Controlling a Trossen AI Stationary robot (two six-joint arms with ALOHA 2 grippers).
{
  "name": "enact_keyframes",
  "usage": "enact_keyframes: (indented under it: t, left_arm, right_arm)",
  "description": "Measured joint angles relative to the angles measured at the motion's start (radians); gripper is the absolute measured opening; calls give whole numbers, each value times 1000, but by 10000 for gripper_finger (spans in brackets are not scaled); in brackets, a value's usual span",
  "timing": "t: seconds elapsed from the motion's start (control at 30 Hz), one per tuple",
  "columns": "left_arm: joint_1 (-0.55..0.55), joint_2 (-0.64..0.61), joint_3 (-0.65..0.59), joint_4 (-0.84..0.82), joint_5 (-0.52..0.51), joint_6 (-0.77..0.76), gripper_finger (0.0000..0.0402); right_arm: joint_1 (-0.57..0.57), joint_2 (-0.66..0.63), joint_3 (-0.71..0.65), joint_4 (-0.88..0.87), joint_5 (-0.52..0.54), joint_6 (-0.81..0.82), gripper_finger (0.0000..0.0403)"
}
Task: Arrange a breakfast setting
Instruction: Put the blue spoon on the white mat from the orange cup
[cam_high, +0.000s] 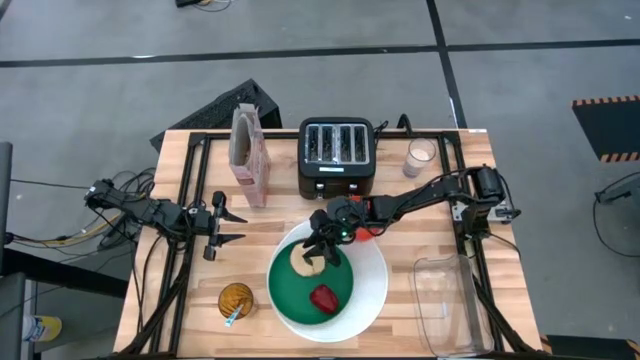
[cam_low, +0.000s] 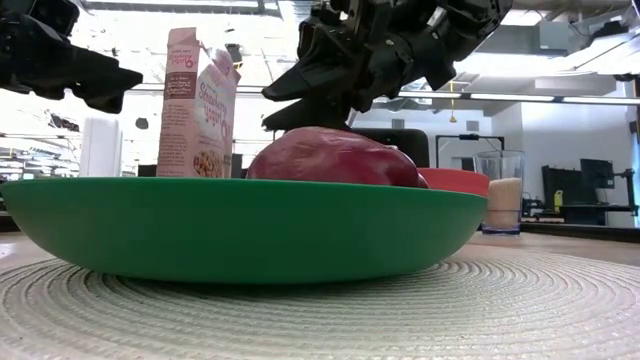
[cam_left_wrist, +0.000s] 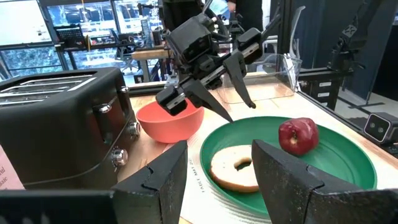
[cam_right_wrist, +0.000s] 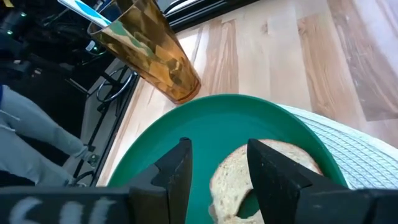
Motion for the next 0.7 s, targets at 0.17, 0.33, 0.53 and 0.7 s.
enact_keyframes:
  t: [0.17, 0.33, 0.53, 0.7]
  left_arm:
    - [0, 0, 0, 0, 0, 0, 171]
    - [0, 0, 0, 0, 0, 0, 171]
    - [0, 0, 0, 0, 0, 0, 171]
    - [0, 0, 0, 0, 0, 0, 171]
  right_arm:
    - [1, -48, 0, -1, -8, 0, 176]
    - [-7, -142, 0, -13, -8, -30, 176]
    - [-30, -277, 0, -139, -7, -111, 176]
    - [-58, -387, 0, -297, -6, -132, 175]
